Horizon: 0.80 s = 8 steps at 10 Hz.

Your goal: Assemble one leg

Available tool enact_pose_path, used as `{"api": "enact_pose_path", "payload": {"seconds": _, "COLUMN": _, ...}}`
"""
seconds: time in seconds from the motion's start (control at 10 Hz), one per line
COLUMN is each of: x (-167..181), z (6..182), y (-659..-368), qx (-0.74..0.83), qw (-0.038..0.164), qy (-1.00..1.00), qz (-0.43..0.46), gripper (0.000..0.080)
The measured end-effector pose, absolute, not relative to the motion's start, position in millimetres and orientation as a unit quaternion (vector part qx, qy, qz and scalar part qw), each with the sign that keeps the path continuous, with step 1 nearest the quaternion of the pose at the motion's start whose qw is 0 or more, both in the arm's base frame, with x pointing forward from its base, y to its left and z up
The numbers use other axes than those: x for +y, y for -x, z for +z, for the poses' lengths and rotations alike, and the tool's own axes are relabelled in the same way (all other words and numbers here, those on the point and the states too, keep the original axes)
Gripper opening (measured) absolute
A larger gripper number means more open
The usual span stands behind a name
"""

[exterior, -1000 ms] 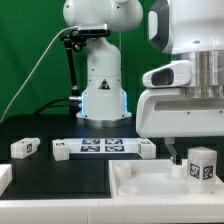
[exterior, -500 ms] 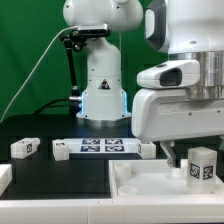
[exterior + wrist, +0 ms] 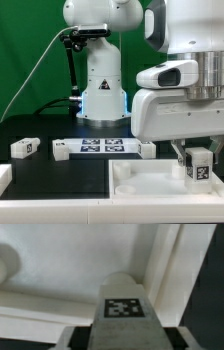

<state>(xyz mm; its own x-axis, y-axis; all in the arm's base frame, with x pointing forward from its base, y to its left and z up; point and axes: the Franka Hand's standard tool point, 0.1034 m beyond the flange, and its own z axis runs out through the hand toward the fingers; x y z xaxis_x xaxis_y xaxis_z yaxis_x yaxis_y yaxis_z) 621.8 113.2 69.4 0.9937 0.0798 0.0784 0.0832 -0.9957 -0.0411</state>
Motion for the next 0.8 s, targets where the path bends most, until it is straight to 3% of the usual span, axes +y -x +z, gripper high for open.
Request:
{"api": "enact_pose_path", "payload": {"seconds": 0.4, "x": 115.6, "z": 68.4, "y": -621.2, "qx": 0.196, "qw": 0.038, "qy": 0.979, "qz": -0.042, "gripper": 0.0289}}
{"api": "enact_pose_path", "payload": {"seconds": 0.8, "x": 101.0, "z": 68.2, "y": -619.1, "qx": 0.343, "qw": 0.028, "qy": 0.938, "qz": -0.044, "gripper": 0.0301}}
